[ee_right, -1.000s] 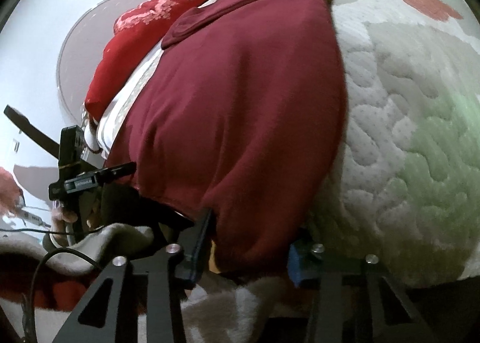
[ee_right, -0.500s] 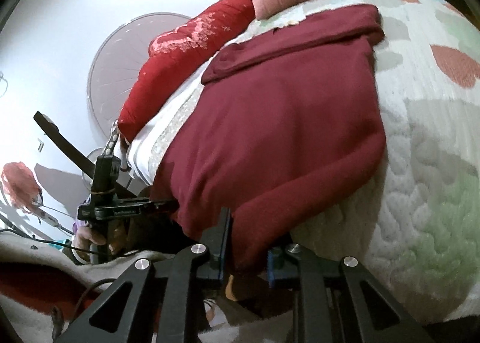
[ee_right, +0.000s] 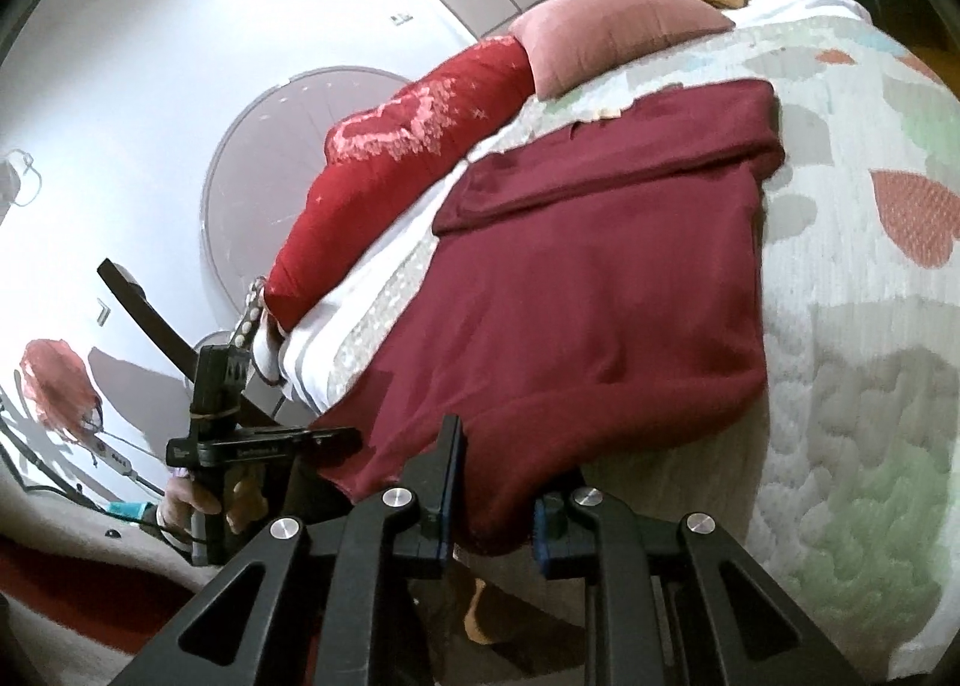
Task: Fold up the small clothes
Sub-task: 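Lift the hem and fold it toward the collar with the right tool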
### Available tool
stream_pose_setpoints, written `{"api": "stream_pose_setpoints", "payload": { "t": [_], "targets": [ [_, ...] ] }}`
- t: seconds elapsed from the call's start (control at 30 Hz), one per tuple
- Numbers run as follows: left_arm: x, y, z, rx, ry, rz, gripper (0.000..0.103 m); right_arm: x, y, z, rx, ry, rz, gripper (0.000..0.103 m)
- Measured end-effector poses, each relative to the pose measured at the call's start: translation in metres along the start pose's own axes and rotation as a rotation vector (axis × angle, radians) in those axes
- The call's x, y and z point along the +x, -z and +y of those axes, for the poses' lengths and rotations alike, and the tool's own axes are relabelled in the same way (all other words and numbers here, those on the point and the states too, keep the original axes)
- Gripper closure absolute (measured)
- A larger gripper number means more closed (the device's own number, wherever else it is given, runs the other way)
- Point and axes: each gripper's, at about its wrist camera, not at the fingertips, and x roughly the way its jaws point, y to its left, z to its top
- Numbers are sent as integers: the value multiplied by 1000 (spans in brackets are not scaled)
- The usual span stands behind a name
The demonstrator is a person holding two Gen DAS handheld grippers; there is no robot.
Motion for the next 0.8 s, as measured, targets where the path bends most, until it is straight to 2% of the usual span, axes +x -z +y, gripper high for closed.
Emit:
{"api": "stream_pose_setpoints", "payload": {
  "t": [0.17,0.27,0.5,0.63,0.8],
  "targets": [
    [-8,-5,-1,3,9,-35,95,-8,-4,2,-16,11,-35,85],
    [-14,-11,0,-4,16,-71,95,-11,-7,5,-44,46,-64,85],
    [-25,-43,-14,-11,15,-197,95,-12,-23,10,-63,83,-143,86],
    [-28,-56,-17,-1,6,-233,95,-17,-32,3,-33,89,-191,86],
    [-27,-69,-20,6,-9,-258,95,-16,-43,2,-45,113,-208,86]
  ]
}}
